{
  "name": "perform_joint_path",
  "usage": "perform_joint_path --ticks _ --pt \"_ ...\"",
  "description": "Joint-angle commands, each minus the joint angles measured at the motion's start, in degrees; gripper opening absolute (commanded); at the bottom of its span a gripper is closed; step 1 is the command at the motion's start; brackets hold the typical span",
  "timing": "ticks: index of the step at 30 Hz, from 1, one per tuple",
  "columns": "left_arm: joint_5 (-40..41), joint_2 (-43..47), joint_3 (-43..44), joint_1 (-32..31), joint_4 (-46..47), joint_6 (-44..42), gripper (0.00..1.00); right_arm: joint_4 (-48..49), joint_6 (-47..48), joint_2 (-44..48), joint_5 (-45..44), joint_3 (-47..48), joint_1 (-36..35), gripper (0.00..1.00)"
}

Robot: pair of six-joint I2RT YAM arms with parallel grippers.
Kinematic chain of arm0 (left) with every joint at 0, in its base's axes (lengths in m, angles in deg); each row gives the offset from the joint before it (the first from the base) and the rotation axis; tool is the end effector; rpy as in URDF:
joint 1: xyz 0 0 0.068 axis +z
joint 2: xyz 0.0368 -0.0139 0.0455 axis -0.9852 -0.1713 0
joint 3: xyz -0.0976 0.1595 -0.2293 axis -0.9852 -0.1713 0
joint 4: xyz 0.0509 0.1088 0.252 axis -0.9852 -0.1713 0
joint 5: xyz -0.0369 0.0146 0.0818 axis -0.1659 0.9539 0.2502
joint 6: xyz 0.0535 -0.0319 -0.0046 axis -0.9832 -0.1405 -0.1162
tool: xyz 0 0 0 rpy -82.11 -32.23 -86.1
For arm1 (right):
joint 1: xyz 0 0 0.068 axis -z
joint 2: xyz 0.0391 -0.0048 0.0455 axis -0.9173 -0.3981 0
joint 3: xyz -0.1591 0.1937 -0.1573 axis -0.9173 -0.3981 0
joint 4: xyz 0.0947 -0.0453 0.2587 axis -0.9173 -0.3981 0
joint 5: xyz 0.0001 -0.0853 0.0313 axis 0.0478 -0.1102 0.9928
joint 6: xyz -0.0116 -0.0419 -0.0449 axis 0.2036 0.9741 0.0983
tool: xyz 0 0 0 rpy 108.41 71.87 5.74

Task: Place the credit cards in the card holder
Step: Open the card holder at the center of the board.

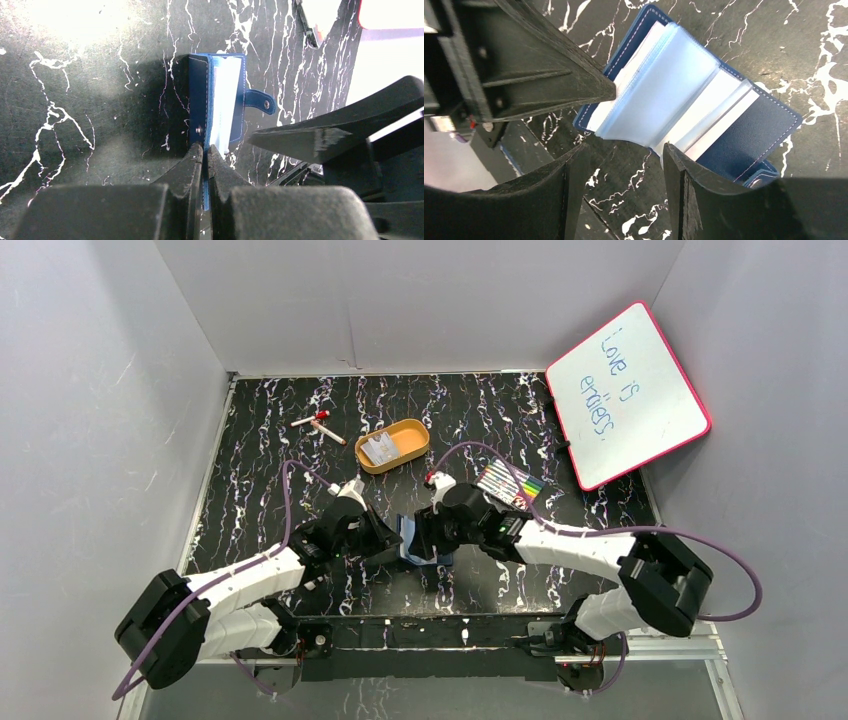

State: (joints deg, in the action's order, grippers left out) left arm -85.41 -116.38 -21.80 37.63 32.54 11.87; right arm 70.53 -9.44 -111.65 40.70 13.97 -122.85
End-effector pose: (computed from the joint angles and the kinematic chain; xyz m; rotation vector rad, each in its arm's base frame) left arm 0.1745 -0.1625 0.1880 -0.3019 2.2775 -1.0530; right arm 0.1674 0.2597 0.2145 -0.5761 2.2582 0.9347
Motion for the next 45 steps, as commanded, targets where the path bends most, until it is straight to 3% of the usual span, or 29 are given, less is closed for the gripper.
perform_joint_path --ticks 1,16,31,45 --pt "0.5 0.3 2.5 -0.2 -0.6 0.0 0.00 -0.1 4.9 -2.9 -4.9 3.3 -2.8 0.64" --pt "0.3 0.8 2.6 -0.3 -0.9 0.1 0.00 -0.2 3.9 -6.5 -12.0 5.5 -4.7 0.62" --pt "0.7 1.4 2.8 -0.2 -1.8 -0.7 0.00 -3.4 1.7 -5.5 -18.0 4.8 -4.7 0.47" --pt "0.5 1.4 2.3 -0.3 -1.9 -0.7 0.00 -8.6 -2.0 -3.9 -22.2 4.3 -4.4 0.52"
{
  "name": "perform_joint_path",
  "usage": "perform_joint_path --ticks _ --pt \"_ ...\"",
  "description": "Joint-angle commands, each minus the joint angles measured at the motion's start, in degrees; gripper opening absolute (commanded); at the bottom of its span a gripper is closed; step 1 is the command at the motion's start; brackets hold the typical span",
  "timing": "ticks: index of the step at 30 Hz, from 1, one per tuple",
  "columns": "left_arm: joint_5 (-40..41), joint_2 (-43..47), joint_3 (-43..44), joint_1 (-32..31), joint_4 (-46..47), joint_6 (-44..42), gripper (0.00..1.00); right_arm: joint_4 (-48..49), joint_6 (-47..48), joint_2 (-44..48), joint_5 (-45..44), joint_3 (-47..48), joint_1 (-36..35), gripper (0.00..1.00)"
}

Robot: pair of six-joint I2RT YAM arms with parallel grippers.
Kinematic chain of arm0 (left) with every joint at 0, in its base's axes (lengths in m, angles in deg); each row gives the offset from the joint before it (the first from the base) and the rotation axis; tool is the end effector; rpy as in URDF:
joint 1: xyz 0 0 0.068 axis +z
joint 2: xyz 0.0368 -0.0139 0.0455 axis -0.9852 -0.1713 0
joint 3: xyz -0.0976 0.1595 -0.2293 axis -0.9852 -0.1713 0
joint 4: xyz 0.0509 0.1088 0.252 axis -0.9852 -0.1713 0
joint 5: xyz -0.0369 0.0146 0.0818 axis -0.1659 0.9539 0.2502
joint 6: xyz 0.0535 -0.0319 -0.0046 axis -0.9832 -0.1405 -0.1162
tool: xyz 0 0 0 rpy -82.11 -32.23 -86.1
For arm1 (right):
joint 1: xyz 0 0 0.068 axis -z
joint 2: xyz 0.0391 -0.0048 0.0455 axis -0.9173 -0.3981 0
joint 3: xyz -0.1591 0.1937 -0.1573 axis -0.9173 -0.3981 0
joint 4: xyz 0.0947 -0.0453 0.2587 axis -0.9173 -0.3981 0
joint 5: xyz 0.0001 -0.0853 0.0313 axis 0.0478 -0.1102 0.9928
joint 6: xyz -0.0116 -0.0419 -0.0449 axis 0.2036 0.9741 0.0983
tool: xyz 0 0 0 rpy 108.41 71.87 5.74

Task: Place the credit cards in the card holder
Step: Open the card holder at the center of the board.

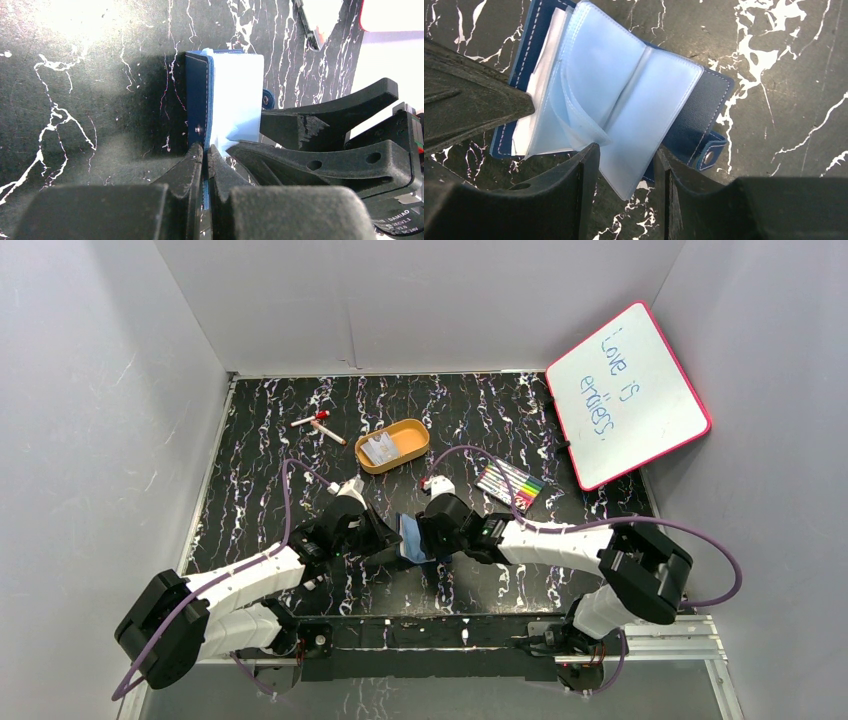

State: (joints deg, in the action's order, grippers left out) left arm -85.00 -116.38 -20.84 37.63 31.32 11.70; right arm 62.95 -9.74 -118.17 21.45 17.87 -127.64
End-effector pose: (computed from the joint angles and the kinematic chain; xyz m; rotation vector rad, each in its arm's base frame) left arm 0.1760 -0.1634 0.1916 -0.3035 2.2784 -1.0418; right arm 0.1651 0.2761 0.1921 -0.5013 2.3231 0.5240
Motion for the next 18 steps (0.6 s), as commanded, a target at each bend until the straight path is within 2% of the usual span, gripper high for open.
perform_joint_path --ticks 1,18 --pt "0.2 1.5 1.3 -0.3 -0.6 -0.4 0.00 -1.6 -2.0 2.8 -3.1 0.2 0.5 0.52" --pt "0.4 1.0 0.6 -0.3 0.0 -0.4 0.00 -10.5 -5.8 15.3 -6.9 -5.1 1.5 0.57"
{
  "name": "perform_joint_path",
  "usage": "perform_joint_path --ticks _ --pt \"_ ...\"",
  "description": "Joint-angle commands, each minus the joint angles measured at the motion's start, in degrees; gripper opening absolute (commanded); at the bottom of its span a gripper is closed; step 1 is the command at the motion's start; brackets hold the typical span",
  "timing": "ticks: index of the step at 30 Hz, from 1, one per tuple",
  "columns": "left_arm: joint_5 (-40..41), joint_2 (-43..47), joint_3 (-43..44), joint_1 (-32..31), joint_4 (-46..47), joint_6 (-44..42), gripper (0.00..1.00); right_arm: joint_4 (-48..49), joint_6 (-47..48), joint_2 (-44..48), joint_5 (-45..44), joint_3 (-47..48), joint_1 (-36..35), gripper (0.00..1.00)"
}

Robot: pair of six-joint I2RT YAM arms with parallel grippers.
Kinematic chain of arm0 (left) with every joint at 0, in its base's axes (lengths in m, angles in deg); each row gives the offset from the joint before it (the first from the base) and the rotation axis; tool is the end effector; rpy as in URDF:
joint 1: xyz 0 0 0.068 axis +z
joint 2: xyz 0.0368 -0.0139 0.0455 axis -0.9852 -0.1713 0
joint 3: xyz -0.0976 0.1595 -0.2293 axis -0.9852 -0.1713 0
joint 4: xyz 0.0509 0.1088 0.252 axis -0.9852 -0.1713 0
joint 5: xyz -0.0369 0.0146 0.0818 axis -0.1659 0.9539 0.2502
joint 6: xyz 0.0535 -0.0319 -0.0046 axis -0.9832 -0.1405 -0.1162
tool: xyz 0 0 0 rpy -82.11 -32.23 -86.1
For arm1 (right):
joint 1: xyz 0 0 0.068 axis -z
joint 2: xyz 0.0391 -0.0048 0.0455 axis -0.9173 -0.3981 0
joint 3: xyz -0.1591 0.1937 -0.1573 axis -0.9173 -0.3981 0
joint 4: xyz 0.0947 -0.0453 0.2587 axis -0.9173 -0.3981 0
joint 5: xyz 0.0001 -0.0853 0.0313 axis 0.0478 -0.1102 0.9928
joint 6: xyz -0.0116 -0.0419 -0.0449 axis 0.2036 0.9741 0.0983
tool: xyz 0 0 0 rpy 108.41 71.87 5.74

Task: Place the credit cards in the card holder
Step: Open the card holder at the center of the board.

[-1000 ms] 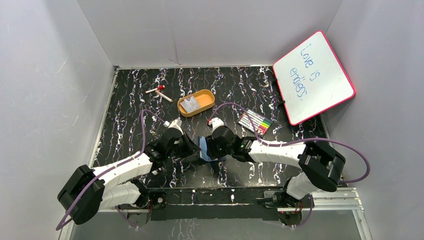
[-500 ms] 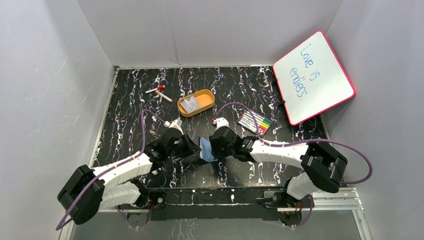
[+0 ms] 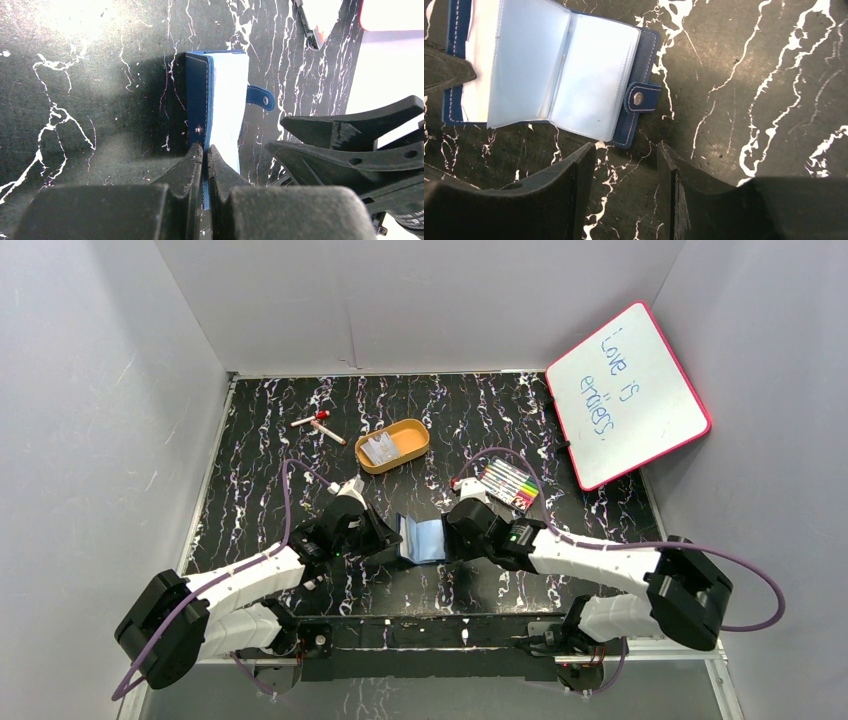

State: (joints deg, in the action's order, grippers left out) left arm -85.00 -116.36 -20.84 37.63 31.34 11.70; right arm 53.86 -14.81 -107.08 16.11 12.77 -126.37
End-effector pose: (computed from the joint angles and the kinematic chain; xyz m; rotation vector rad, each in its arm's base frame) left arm 0.1760 -0.1634 0.1917 -0.3034 2.2777 -1.0423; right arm 0.1505 0.2283 0.2041 -0.3379 2.3560 0.4226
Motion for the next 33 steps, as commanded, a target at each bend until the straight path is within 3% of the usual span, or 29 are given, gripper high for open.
perform_joint_path --ticks 1,7,22,33 --pt "0.4 0.9 0.6 -0.3 -0.1 -0.4 0.00 -0.2 0.0 5.3 -0.3 0.1 0.3 0.58" --pt "0.4 0.8 0.4 -0.3 0.4 -0.2 0.00 9.1 4.8 5.7 12.8 1.8 0.1 0.57" --pt "0.5 1.2 -0.2 -0.3 0.3 -0.1 0.00 22.1 -2.5 -8.4 26.2 4.1 5.4 0.52" --pt "0.2 0.8 -0.7 -0.3 1.1 -0.1 0.00 23.9 -3.1 -9.7 27.4 4.5 5.6 0.30"
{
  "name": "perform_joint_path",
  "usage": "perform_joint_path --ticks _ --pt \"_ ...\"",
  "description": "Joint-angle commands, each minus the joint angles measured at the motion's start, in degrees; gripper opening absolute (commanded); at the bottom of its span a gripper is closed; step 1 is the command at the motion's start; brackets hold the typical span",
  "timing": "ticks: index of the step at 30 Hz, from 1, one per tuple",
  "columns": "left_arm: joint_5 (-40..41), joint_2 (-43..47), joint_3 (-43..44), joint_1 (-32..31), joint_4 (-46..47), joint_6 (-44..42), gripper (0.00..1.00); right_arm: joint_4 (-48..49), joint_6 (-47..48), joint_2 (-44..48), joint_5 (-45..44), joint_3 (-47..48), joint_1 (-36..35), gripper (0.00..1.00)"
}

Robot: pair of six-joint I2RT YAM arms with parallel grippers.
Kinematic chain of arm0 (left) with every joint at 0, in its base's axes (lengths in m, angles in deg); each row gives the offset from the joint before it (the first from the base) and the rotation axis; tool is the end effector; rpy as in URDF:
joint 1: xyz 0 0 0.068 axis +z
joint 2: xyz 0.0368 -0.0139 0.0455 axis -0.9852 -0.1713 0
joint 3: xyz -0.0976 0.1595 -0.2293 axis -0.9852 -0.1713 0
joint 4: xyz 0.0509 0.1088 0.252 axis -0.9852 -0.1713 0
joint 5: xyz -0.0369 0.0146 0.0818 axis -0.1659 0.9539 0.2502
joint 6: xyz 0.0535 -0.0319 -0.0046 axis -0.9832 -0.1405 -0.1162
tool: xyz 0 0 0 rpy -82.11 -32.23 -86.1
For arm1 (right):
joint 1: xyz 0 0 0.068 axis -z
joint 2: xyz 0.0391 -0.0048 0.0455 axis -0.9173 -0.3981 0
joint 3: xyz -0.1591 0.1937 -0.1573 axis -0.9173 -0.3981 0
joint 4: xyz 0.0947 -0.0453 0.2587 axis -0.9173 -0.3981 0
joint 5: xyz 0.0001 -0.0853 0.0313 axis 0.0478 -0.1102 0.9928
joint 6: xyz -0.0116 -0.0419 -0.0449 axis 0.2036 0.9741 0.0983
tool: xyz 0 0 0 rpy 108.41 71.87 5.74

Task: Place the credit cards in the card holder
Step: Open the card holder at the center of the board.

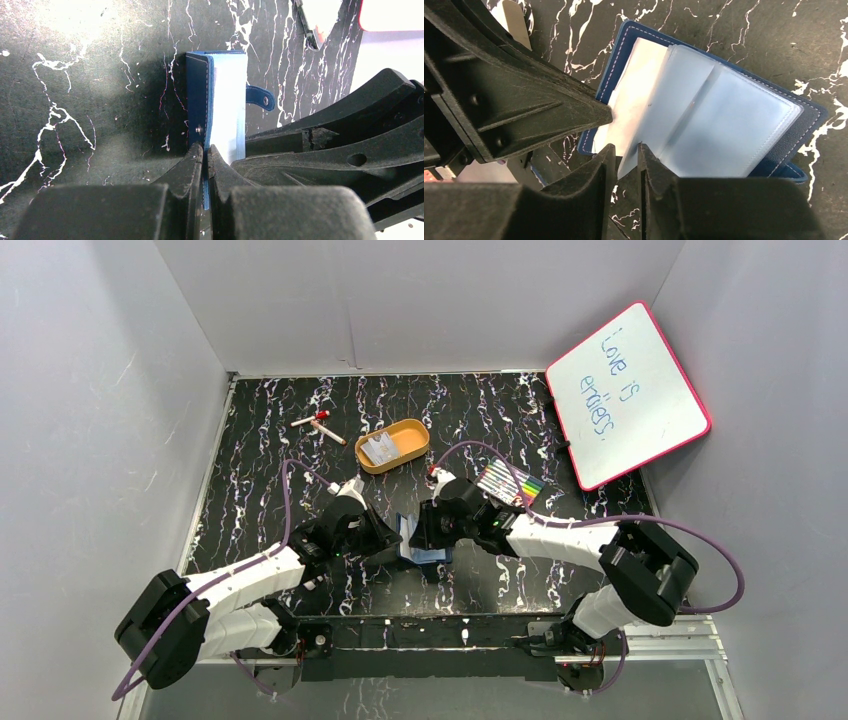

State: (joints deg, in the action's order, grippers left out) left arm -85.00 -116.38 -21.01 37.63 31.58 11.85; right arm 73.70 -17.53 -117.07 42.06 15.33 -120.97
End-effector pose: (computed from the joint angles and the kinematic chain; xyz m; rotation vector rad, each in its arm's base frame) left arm 0.1758 -0.1633 0.1911 -0.3063 2.2771 -1.0443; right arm 0.1849 0.2687 0.2000 -0.3986 2.3434 0.9994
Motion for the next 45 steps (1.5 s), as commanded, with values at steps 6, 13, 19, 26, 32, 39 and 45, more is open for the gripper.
perform_joint_path --ticks 6,13,19,26,32,39,45 --pt "0.4 0.2 -0.9 -0.3 1.0 -0.3 0.00 5.9 -1.8 0.8 2.9 1.0 1.0 0.30" --pt "0.4 -0.2 -0.8 -0.3 1.3 -0.2 0.00 5.7 -2.9 1.3 2.9 -0.1 2.4 0.30" --pt "0.3 -0.7 -0.7 -0.3 1.5 -0.2 0.00 4.2 -2.6 0.9 2.7 -0.2 2.8 0.29" --pt "0.3 -1.2 -0.5 -0.3 1.7 -0.2 0.00 3.8 -2.2 0.0 4.0 0.6 3.0 0.39" --pt "0.1 -1.2 -0.3 -0.3 1.7 -0.2 0.00 1.5 -1.4 -1.3 4.0 2.3 2.9 0.41" --pt "0.2 -1.2 -0.2 -0.3 1.6 -0.2 0.00 -1.0 -1.4 -1.3 2.5 2.6 2.9 0.33" --pt "0.2 -1.1 -0.1 -0.3 1.6 -0.3 0.00 -1.3 -1.4 -0.4 1.5 2.0 3.0 0.26"
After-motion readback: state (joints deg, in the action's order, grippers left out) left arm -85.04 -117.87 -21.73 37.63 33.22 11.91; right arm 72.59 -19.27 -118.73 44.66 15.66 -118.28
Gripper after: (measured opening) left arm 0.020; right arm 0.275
